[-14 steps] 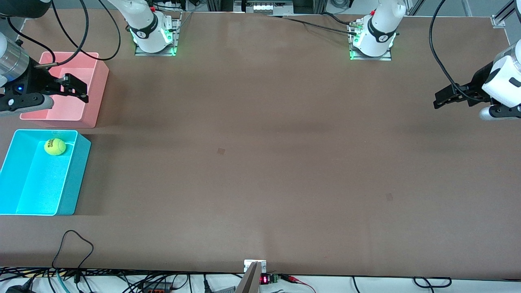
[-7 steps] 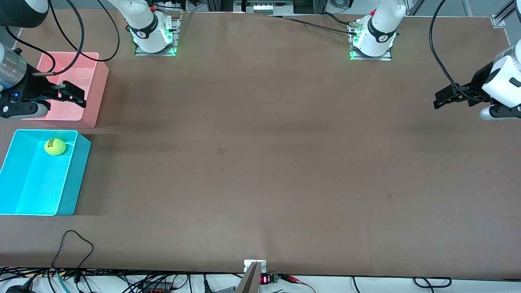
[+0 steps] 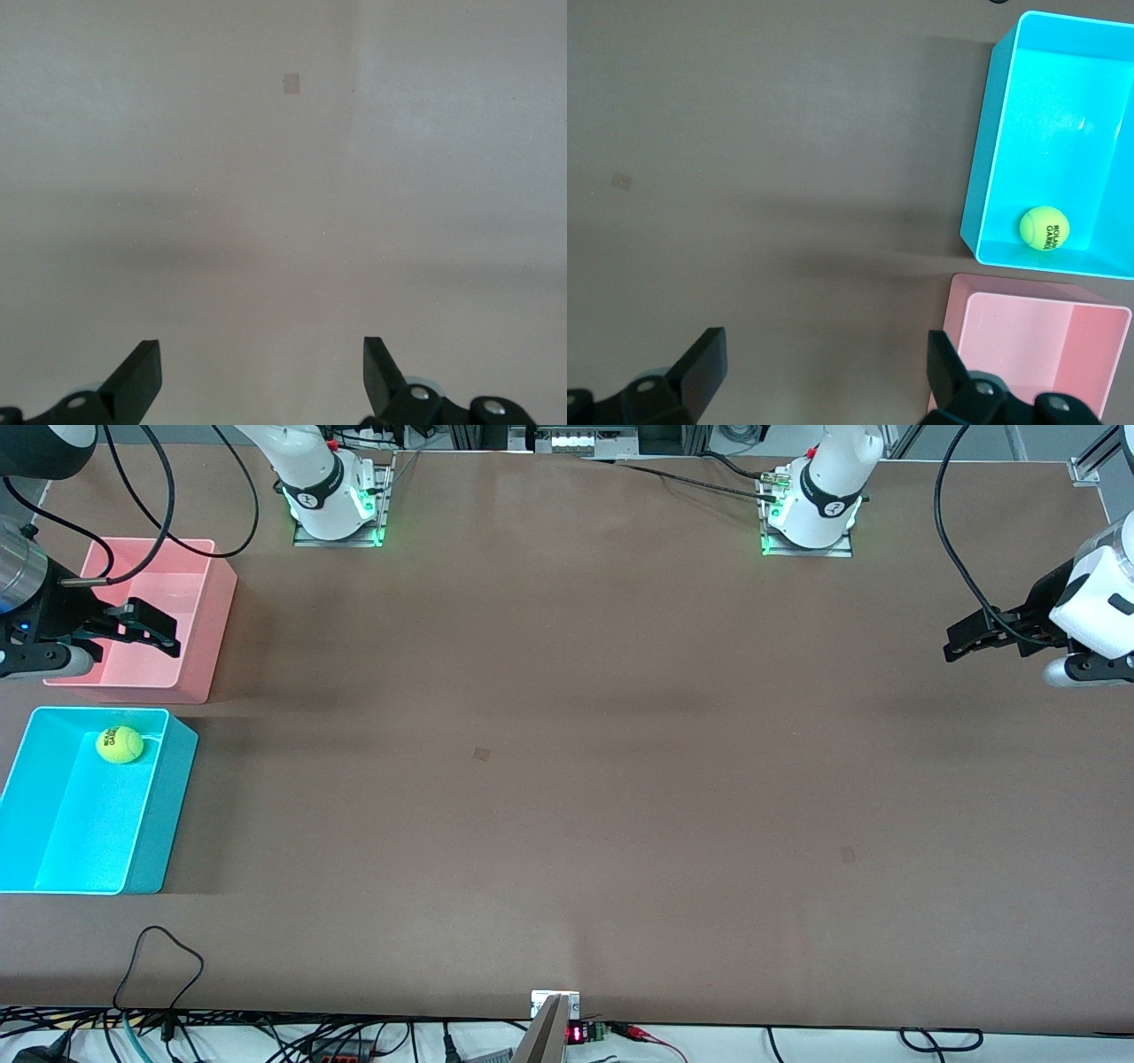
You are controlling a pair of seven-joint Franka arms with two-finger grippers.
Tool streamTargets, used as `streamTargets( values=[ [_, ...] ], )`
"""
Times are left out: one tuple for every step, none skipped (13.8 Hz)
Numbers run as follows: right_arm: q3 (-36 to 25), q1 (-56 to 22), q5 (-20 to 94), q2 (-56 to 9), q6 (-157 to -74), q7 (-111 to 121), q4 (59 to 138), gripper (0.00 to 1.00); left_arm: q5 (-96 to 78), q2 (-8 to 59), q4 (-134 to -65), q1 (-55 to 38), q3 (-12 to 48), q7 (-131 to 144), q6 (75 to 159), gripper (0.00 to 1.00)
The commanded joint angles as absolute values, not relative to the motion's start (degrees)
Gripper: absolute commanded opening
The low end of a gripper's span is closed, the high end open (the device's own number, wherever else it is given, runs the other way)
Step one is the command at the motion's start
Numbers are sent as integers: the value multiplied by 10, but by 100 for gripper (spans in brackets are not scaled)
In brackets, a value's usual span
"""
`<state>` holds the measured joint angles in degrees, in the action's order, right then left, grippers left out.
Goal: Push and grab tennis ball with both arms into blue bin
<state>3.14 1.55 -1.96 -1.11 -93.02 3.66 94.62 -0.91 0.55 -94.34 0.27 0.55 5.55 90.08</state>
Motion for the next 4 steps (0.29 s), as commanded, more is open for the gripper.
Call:
streamTargets(
  values=[
    [28,11,-22,-3,-930,25,957,100,-11,10,-933,5,6,59,892,100],
    [28,11,-22,-3,-928,25,956,100,-12,10,-933,5,6,59,892,100],
    [28,11,-21,-2,-927,25,956,100,-11,10,-933,5,6,59,892,100],
    [28,11,-21,-2,-927,25,956,100,-11,10,-933,5,6,59,892,100]
  ],
)
